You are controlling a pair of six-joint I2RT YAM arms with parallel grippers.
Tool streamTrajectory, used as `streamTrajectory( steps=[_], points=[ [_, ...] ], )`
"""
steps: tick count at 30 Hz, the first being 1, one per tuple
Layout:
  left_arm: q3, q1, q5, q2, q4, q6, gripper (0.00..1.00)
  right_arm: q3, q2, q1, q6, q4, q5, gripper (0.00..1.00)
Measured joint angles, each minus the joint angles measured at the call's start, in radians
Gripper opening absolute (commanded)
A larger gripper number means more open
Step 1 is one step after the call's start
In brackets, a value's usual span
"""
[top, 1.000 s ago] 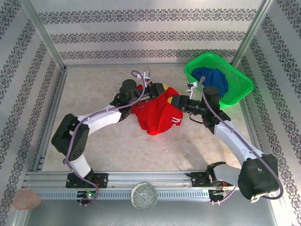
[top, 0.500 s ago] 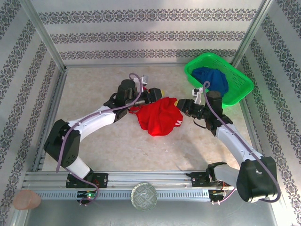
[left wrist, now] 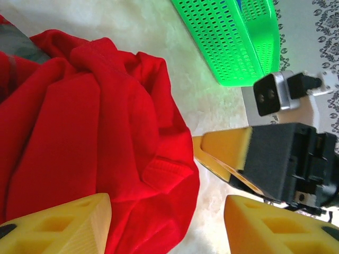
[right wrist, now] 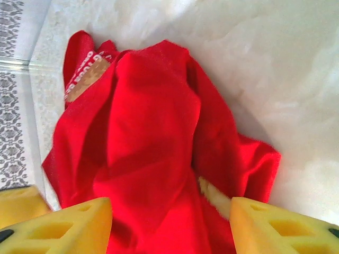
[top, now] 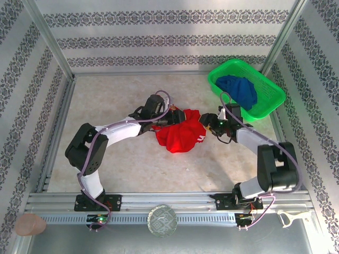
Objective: Fold the inside-out t-shirt
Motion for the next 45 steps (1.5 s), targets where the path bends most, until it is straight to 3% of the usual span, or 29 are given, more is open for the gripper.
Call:
streamTrajectory(
  steps=[1, 4, 5, 10, 21, 41, 45],
  points=[
    [0.003, 0.0, 0.0, 0.004, 0.0, 0.0, 0.58, 0.016, 0.032, 0.0, 0.003, 0.014, -0.002, 0.52],
    [0.013, 0.0, 0.0, 0.011, 0.0, 0.0, 0.58, 0.065, 0.119, 0.0, 0.011, 0.064, -0.018, 0.06],
    [0.017, 0.0, 0.0, 0.011, 0.0, 0.0, 0.58, 0.079, 0.14, 0.0, 0.011, 0.08, -0.024, 0.0],
    [0.044, 0.0, -0.009, 0.006, -0.021, 0.022, 0.61, 0.088, 0.114, 0.001, 0.006, 0.136, -0.078, 0.0],
    [0.135, 0.0, -0.082, -0.119, -0.181, 0.162, 0.66, 0.079, -0.177, 0.057, 0.0, 0.269, -0.223, 0.0],
    [0.162, -0.003, -0.08, -0.018, -0.223, 0.188, 0.66, 0.063, -0.197, 0.097, 0.004, 0.287, -0.248, 0.0],
    [0.187, -0.013, -0.075, -0.006, -0.232, 0.201, 0.61, 0.063, -0.197, 0.1, 0.004, 0.287, -0.248, 0.0]
  ],
)
